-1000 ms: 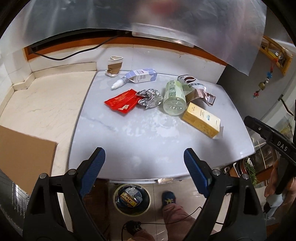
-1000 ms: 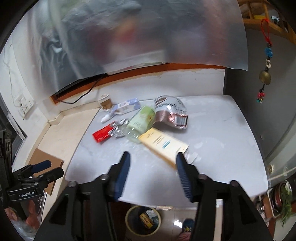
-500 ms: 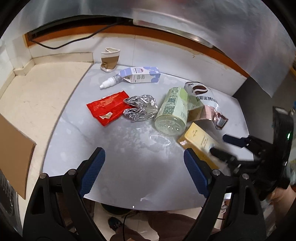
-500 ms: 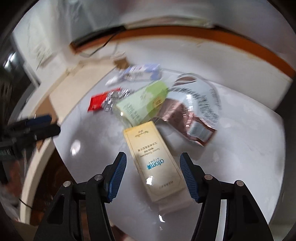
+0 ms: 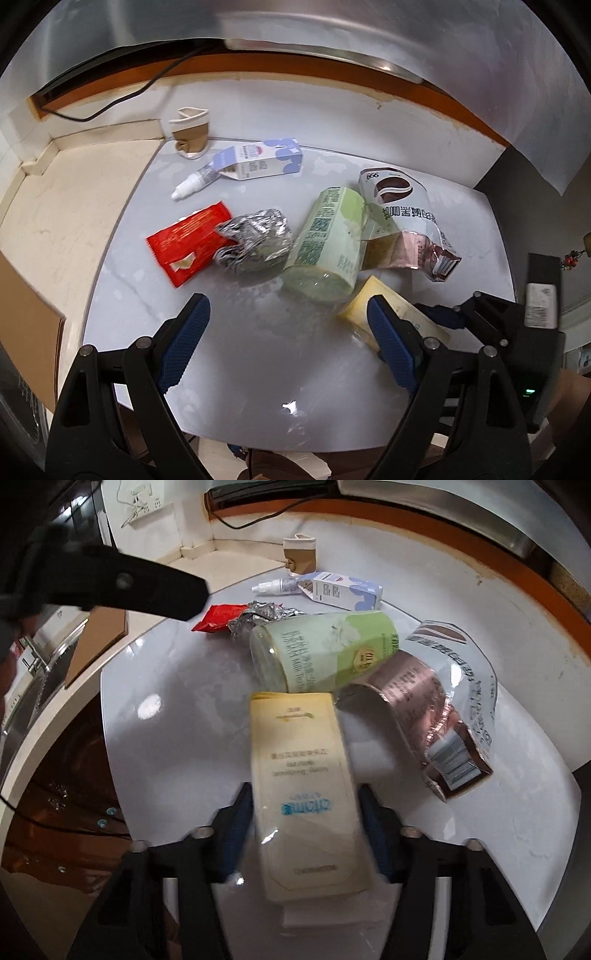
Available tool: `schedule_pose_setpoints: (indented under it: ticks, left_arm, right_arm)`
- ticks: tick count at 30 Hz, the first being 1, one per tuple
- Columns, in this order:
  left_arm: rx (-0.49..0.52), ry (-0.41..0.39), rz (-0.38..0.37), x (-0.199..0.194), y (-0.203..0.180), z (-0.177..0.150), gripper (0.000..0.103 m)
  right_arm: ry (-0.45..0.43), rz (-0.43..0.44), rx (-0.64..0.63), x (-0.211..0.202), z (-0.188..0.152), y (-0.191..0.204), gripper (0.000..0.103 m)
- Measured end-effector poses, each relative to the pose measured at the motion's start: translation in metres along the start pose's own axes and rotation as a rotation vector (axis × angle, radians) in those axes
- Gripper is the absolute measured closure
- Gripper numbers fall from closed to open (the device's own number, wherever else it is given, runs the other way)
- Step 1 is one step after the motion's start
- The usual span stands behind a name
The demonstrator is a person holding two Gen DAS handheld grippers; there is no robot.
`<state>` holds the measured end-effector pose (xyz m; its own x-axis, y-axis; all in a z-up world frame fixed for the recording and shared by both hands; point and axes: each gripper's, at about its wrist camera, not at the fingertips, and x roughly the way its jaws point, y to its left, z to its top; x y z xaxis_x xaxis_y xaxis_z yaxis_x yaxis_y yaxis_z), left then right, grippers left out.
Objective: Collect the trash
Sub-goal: 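Grasp the green bottle with the left gripper while the right gripper grasps the yellow toothpaste box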
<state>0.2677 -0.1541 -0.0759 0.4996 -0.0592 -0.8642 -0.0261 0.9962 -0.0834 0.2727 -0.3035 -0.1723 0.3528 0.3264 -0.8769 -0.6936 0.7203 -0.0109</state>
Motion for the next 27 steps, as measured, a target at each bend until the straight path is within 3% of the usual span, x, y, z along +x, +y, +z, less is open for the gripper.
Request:
schedule_pose_setpoints:
  ticks: [4, 12, 17, 23, 27]
  left_arm:
    - [0.049, 0.037, 0.006, 0.017, -0.014, 0.011, 0.018]
    - [0.064, 0.095, -0.014, 0.052, -0.024, 0.034, 0.018]
    - [0.045, 0.138, -0.034, 0.074, -0.024, 0.049, 0.030]
    - [0.070, 0.215, -0.022, 0.105, -0.028, 0.054, 0.032]
    - [0.047, 0.241, -0.076, 0.115, -0.027, 0.055, 0.032]
  right_arm:
    - [-0.040, 0.106, 0.082, -0.023, -0.008, -0.018, 0.050]
    - [-0.191, 0.158, 0.197, -0.081, -0.013, -0.051, 0.052]
    - [-0.251, 0.170, 0.296, -0.090, -0.008, -0.074, 0.052]
    - [-0.224, 0.159, 0.272, -0.081, -0.004, -0.076, 0.052]
    - [-0.216, 0.151, 0.275, -0.082, -0.012, -0.076, 0.052]
